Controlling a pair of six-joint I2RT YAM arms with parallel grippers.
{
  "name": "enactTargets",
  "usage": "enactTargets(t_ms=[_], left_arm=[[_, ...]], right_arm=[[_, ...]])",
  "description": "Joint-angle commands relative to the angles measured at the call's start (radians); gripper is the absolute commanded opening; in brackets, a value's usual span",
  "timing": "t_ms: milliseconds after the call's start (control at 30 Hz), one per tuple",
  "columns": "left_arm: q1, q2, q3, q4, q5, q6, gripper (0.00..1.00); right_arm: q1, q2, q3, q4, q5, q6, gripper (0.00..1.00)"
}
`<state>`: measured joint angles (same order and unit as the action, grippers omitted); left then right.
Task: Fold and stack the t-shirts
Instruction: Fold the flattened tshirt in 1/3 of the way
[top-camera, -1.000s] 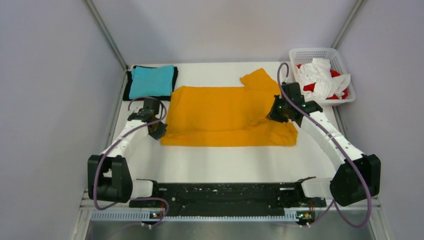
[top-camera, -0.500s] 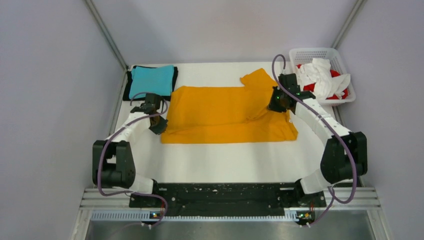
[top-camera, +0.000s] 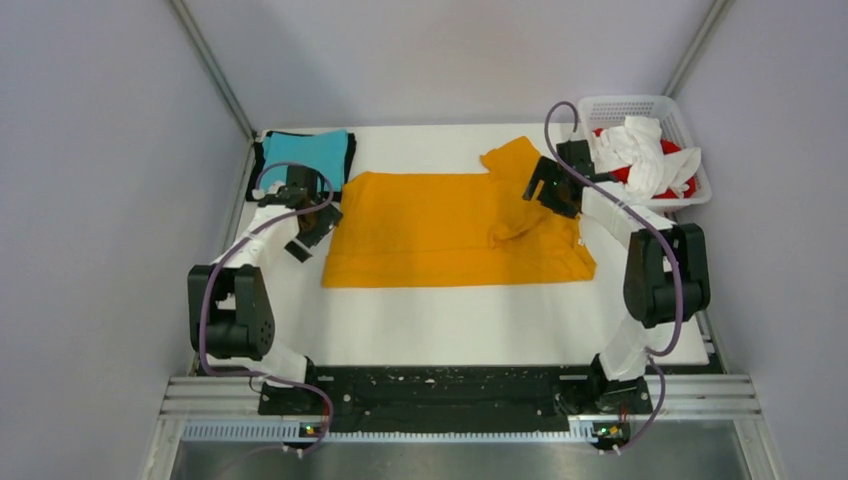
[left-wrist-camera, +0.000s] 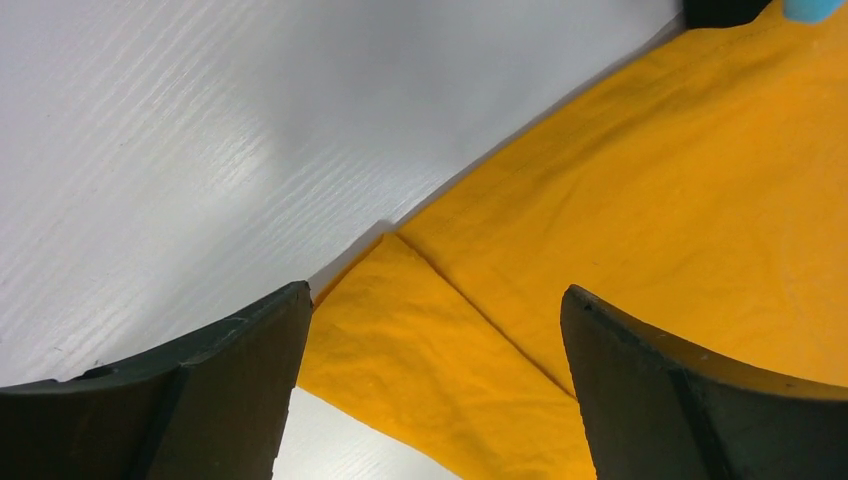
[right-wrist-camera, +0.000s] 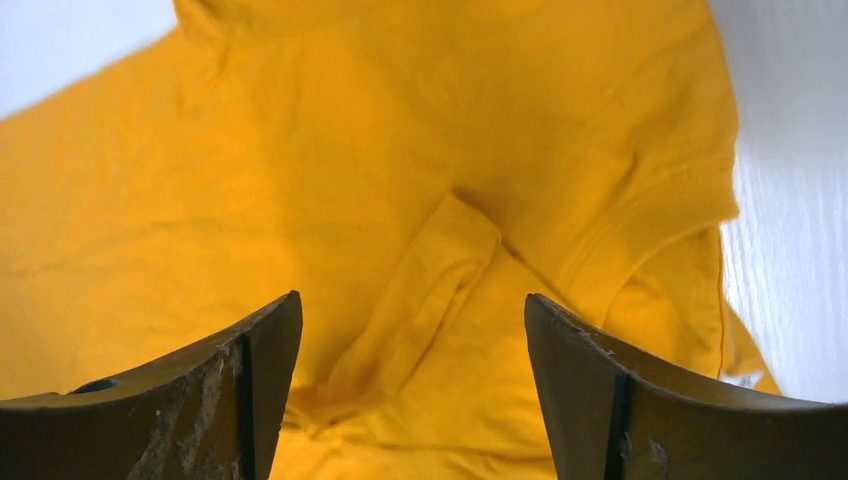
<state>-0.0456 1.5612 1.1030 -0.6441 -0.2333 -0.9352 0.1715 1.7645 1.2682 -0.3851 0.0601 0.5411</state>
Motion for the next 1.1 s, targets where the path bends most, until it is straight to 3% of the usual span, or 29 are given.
enactTargets(t_ms=[0,67,100,333,700,867,1067], left_arm=[[0.004,-0.065,-0.002,-0.038,0.017,0.045,0.99],[0.003,-0.076,-0.026,-0.020,0.067,0.066,0.99],[0.003,-0.080,-0.037,-0.010,0.093,0.075,0.99],[-0.010,-0.130,-0.095,0.079,0.204,0.105,0.99],[-0.039,-0.141,-0.101,0.119,0.228,0.134,0.99],[-0.059,-0.117,-0.082,0.133,0.268,0.145,0.99],[-0.120,-0.037,-0.046,0.193,0.308,0.155,0.99]], right_arm=[[0.001,-0.157,-0.135,0.078,-0.116,-0.035,0.82],[0.005,-0.203,-0.233,0.146,-0.226,-0.024,0.95],[0.011,-0.211,-0.268,0.172,-0.275,-0.019,0.96],[0.095,-0.117,-0.279,0.256,-0.330,-0.011,0.98],[0.176,0.151,0.074,0.221,-0.180,-0.038,0.98],[0.179,0.130,0.069,0.197,-0.130,-0.069,0.98],[0.179,0.013,-0.081,0.191,-0.087,-0.077,0.98]])
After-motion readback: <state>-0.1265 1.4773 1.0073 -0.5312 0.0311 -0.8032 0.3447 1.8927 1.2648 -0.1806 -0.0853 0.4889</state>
